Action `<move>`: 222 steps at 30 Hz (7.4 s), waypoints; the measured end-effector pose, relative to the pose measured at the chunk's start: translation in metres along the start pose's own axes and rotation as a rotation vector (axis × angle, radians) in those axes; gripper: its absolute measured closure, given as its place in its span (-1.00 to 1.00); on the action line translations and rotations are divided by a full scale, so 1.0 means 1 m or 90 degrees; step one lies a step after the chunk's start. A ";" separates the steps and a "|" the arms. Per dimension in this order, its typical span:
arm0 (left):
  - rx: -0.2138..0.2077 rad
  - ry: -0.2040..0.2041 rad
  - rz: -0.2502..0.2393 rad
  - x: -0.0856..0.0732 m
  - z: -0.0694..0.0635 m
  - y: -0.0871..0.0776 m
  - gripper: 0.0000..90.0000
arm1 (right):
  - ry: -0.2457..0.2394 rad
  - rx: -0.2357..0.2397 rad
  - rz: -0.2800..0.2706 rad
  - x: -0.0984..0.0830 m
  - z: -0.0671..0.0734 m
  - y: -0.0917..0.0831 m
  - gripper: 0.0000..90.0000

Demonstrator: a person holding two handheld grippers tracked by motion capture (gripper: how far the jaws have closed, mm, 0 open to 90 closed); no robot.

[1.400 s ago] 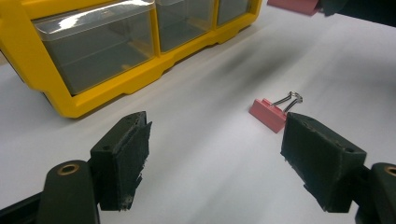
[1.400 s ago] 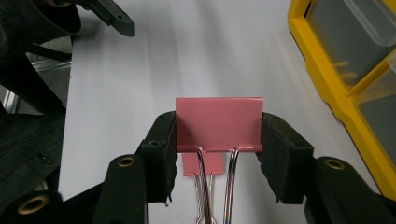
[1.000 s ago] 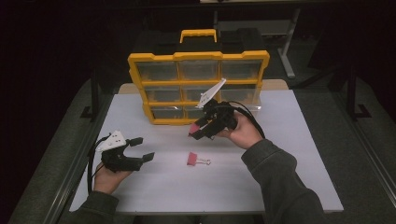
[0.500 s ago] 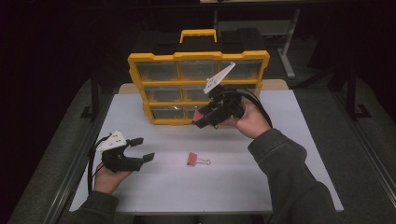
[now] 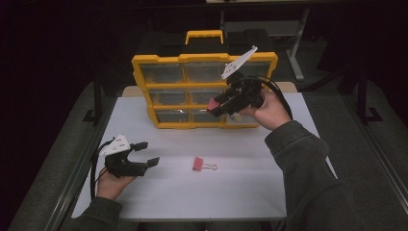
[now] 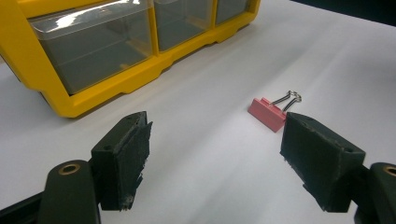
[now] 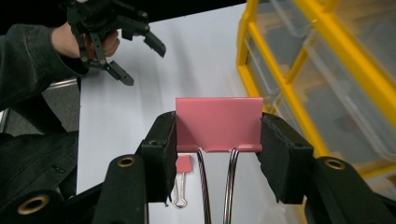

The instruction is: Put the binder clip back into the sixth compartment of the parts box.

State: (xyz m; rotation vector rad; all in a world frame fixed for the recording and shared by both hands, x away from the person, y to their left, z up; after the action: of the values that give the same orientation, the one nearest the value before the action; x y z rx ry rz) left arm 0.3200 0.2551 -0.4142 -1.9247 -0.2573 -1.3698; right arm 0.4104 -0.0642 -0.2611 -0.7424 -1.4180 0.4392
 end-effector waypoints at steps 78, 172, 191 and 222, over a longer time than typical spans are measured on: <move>0.000 -0.002 -0.002 0.002 0.001 -0.006 -0.48 | 0.062 -0.072 0.007 -0.031 -0.027 -0.037 -0.06; -0.003 -0.004 0.002 0.001 0.001 -0.005 -0.49 | 0.003 0.021 0.108 -0.092 0.060 0.163 -0.28; -0.003 -0.005 -0.001 0.002 0.000 -0.005 -0.50 | 0.002 0.032 0.128 -0.101 0.054 0.186 -0.27; -0.005 -0.003 0.000 0.002 -0.001 -0.004 -0.50 | -0.047 0.034 0.138 -0.099 0.060 0.193 0.07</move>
State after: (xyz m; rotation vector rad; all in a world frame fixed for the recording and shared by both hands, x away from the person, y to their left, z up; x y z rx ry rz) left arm 0.3180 0.2573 -0.4107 -1.9346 -0.2544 -1.3679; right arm 0.3686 0.0164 -0.4668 -0.8478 -1.3943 0.6769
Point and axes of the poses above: each handheld gripper's, and its own axes: y roughly forward along the jaws, x roughly out of its top, z roughly to its left, the point moved 4 cm from there along y, roughly forward along the jaws, and after that the axes turned 6 degrees about -y, right-handed, at the moved point
